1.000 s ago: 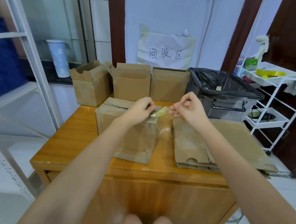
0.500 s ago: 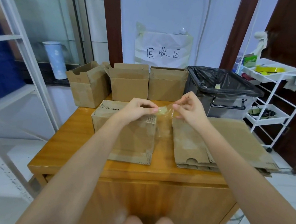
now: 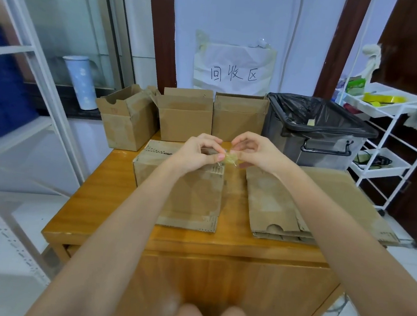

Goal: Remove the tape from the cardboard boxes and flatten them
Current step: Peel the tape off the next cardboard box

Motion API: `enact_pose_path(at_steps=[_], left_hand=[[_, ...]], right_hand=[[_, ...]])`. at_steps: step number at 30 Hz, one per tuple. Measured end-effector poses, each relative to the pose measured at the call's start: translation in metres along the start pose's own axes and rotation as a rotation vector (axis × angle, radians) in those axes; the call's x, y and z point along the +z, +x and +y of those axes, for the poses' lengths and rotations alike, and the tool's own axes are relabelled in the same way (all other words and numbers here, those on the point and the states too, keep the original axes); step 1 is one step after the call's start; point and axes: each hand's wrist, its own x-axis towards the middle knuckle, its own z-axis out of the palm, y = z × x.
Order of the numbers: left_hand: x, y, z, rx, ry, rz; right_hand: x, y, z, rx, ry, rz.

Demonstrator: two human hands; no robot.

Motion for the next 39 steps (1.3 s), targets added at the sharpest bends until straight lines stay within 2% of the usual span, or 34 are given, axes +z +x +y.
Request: enact_pose_path(at_steps=[4,7,10,15,19,22,24,26,31,39], left_hand=[[0.001,-0.001,0.001,-0.013,-0.002,0.027],[0.001,-0.001,0.002,-0.024,0.007,0.052],[0.001,-0.001,0.002,-0.05,-0.014,0.082],[0.001,-0.002,0.004,-0.046,-0.021,0.102],[0.001,-0.002,0.001,-0.055,-0.123,0.174],[-0.001,-0.003,0.0,0.053,-0.131,0.043],[-0.003,-0.005,0.002,0.075,-0.086,-0.063],[-0.003,-0.005,0.003,0.076,-0.038,-0.1],[0.001,-0.007,0.003,0.065,-0.096,0.066],[0.004,-0.005,0.004,-0.012,-0.081,0.118]], right_hand=[[-0.001,0.001,-0.001,0.057,0.02,-0.044],[0.001,0.003,0.002,0.091,-0.027,0.051],[0.005,-0.002,0.003,-0.005,-0.025,0.185],[0.011,-0.019,0.003,-0.088,-0.117,0.074],[0.015,-0.021,0.006,-0.193,-0.244,0.119],[0.015,-0.02,0.004,-0.197,-0.256,0.1],[0.015,-0.018,0.004,-0.178,-0.243,0.07],[0.016,-0.019,0.004,-0.177,-0.233,0.055],[0.019,-0.02,0.006,-0.213,-0.226,0.076],[0.02,-0.022,0.008,-0.153,-0.001,0.226]])
